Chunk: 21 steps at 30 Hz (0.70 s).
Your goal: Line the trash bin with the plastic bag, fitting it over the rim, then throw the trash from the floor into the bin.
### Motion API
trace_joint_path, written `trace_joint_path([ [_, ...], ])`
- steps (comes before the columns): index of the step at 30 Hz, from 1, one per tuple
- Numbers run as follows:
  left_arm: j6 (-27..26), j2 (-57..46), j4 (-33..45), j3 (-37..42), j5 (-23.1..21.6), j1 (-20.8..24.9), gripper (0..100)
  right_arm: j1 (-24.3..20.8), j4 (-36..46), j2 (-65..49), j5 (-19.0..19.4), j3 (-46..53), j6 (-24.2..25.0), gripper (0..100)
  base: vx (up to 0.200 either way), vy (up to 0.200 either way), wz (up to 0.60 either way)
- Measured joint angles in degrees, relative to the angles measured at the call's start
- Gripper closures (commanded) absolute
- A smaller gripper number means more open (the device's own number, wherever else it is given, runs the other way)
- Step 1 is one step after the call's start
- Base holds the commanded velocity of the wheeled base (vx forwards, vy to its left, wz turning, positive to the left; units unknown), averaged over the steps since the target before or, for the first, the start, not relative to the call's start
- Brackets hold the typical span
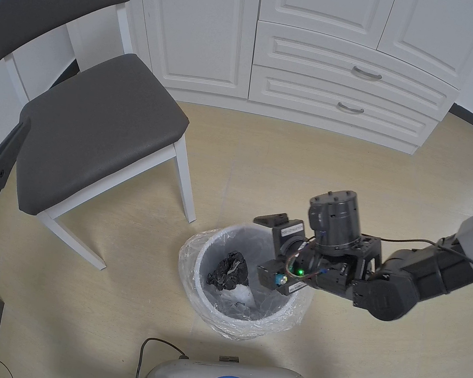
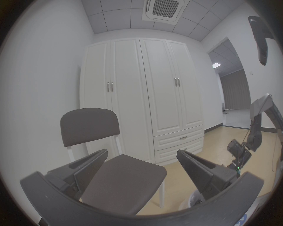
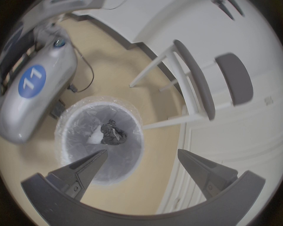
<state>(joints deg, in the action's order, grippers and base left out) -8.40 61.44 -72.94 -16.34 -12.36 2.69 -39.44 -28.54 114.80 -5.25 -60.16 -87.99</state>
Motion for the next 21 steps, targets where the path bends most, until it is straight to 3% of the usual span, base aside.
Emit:
trace_joint_path([
  [11, -0.2, 1.8, 0.5, 3.2, -1.7, 5.0, 0, 5.3, -3.8, -19.1, -7.4, 20.6, 25.9, 0, 0.000, 0.000, 0.00],
  [21, 0.1, 7.9, 0.2, 5.0, -1.9, 7.0, 0, 10.8, -4.9, -31.7, -8.8, 31.0, 61.2, 0, 0.000, 0.000, 0.00],
])
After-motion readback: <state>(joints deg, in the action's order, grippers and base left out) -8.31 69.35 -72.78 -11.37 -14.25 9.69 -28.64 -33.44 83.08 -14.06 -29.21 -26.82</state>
